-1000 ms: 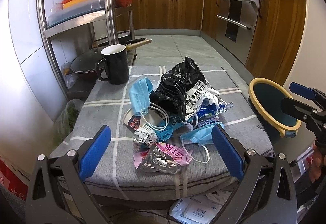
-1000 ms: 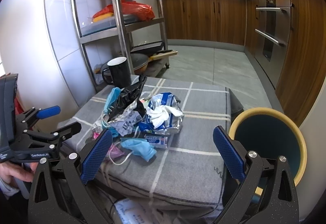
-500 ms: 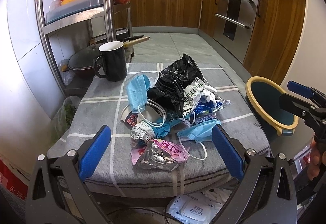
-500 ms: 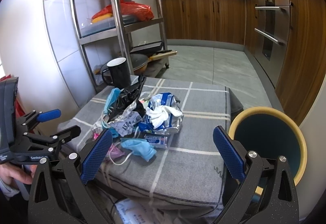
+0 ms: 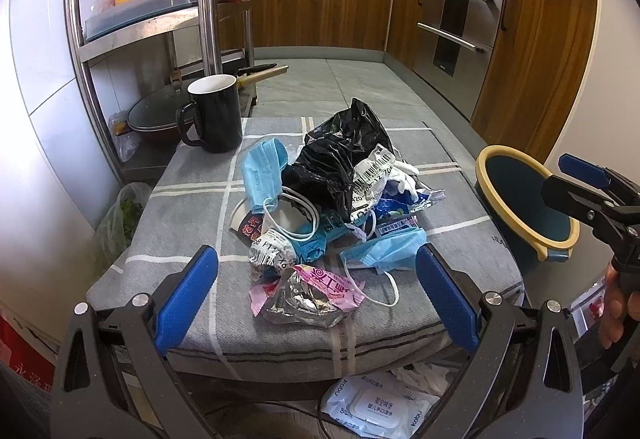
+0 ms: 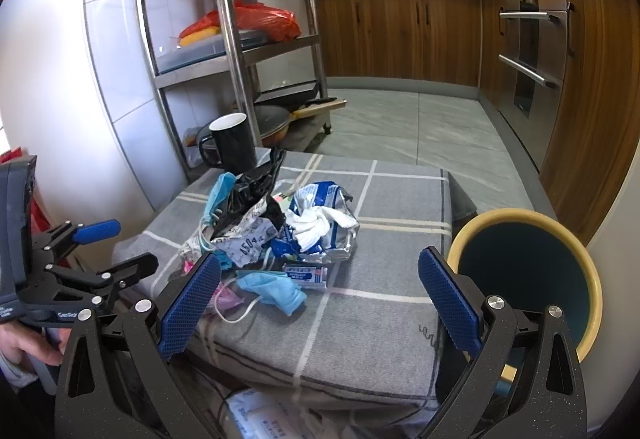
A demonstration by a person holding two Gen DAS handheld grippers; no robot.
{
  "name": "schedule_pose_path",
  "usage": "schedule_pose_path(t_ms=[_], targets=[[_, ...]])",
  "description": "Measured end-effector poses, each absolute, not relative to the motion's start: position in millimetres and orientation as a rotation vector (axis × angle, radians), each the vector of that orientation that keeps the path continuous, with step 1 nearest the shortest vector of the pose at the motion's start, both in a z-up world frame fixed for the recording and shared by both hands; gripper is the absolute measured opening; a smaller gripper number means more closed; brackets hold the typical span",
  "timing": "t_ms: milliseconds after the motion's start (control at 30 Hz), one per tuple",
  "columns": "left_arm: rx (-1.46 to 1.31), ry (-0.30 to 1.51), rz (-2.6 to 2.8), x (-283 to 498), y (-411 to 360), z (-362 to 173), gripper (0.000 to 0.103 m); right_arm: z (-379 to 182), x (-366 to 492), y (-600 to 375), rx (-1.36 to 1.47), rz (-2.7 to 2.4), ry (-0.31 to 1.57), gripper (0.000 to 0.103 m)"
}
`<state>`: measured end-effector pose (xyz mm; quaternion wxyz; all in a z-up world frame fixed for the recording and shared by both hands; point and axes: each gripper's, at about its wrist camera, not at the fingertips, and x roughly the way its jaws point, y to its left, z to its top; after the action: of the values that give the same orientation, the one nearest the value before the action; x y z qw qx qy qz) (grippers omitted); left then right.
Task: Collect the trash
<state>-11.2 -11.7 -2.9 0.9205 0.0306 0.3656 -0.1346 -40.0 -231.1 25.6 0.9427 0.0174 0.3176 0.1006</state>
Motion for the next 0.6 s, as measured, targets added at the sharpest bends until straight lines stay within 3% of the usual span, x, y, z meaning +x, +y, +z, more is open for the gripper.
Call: schedule_pose_path(t_ms=[600], targets=[[0.061,0.752,-0.272,-9.7,-10.4,-3.7,0.097,24.4,-39.9,-231.6,0.040,0.204,0.651,0.098]])
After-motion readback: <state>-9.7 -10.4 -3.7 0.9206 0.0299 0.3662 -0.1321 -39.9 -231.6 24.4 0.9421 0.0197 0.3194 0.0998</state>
